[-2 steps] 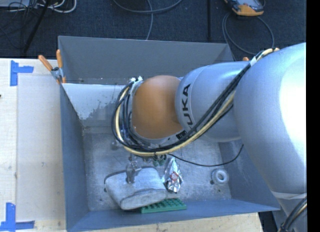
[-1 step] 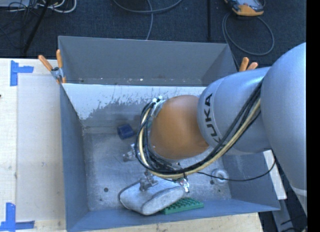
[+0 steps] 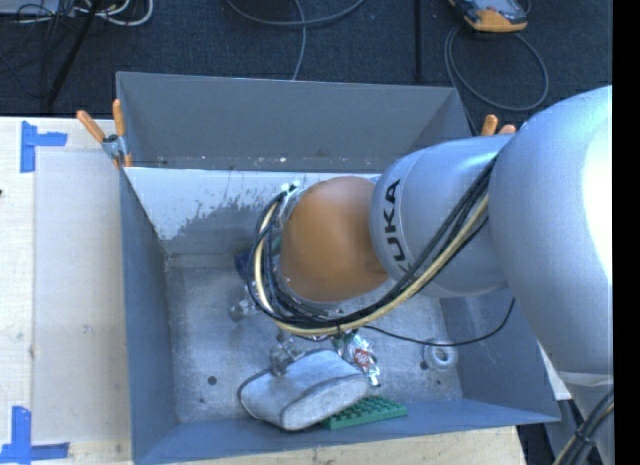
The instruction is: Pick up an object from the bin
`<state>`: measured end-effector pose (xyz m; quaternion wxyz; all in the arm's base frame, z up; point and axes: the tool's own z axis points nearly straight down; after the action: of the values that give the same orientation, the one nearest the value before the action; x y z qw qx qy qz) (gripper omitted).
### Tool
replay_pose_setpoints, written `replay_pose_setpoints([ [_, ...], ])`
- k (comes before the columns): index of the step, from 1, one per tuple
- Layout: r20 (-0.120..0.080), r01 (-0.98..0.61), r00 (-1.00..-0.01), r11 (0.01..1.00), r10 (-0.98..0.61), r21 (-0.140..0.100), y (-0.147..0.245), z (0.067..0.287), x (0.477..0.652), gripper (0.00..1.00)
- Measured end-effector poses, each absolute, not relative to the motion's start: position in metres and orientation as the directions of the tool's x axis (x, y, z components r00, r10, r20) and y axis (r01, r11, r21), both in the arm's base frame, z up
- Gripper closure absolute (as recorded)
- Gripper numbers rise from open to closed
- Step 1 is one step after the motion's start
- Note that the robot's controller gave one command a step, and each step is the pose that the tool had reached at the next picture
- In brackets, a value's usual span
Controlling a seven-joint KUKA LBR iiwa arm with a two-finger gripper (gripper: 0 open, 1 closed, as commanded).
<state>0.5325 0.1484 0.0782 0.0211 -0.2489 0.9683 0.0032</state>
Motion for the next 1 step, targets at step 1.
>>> replay_pose_setpoints([
  [1, -0.013, -0.567, -0.823, 0.824, -0.567, -0.007, 0.0541, 0.1029, 0.5012, 0.00],
])
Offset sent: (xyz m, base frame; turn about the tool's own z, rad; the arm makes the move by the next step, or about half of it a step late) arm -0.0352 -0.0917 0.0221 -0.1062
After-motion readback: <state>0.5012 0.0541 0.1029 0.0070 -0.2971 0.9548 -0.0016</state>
